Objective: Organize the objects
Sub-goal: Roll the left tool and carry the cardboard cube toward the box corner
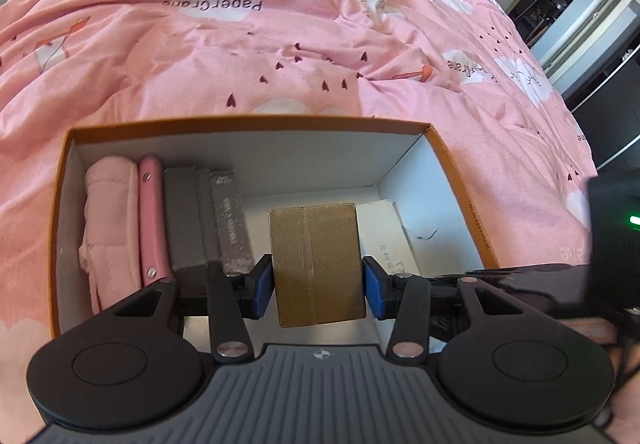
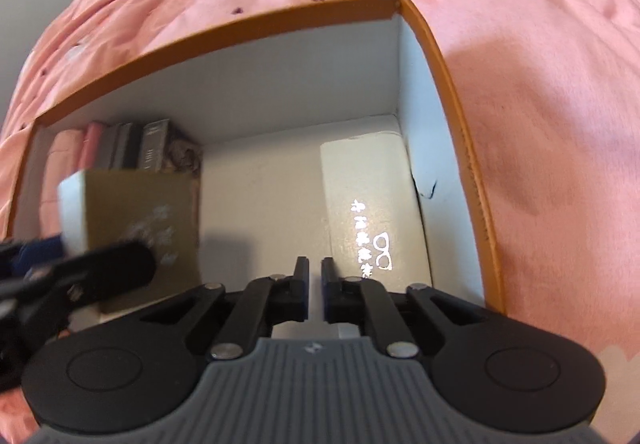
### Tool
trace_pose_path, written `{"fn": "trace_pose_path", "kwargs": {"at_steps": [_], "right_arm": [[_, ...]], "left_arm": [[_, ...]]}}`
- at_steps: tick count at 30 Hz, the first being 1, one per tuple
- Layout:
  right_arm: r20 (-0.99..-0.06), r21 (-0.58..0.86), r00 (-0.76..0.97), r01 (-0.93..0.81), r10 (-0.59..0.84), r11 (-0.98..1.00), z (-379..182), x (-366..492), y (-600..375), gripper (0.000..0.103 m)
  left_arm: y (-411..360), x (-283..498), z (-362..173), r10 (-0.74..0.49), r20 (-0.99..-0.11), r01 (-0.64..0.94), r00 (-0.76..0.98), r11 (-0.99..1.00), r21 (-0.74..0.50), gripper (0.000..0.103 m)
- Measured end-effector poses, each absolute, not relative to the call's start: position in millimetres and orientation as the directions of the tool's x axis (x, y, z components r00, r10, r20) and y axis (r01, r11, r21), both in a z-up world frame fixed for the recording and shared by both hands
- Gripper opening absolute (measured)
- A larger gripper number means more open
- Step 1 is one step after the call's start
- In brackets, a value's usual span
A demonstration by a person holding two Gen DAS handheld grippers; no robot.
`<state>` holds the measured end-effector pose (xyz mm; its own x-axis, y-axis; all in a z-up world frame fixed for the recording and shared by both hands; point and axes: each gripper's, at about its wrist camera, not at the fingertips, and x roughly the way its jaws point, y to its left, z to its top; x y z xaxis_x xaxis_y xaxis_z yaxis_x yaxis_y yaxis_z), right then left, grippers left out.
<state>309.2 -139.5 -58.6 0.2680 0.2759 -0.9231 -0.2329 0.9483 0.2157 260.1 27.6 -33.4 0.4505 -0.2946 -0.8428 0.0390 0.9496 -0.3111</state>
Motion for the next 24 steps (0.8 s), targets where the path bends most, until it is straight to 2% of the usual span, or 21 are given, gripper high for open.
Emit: {"fn": "trace_pose_path", "kwargs": {"at_steps": [4, 9, 14, 19, 24], "right_arm": [[-0.885, 0.173, 0.358, -0.344, 0.299, 0.923, -21, 297, -150, 0.008], [-0.839, 0.052, 0.463, -0.456, 0.287, 0.888, 13, 292, -161, 0.008], [-0.831, -0.041, 0.497, -0.501, 0.249, 0.864, 11, 299, -171, 0.008], [-0.839, -0.032, 0.486, -0.492, 0.243, 0.870, -2, 308, -182, 0.008], [-0.835, -0.022, 0.486, -0.500, 0.259, 0.866, -5, 306, -188, 0.008]], "left_arm": [[9, 278, -28, -0.292, -0.846, 0.141, 0.447, 0.956, -0.256, 0.052], [-26, 296, -28, -0.278, -0.850, 0.385, 0.446, 0.918, -0.098, 0.052], [-50, 308, -42, -0.221, -0.855, 0.567, 0.469, 0.818, 0.099, 0.052], [-75, 300, -64, -0.201, -0.848, 0.704, 0.491, 0.665, 0.250, 0.052], [-90, 291, -86, -0.161, -0.842, 0.769, 0.516, 0.519, 0.372, 0.052]]}}
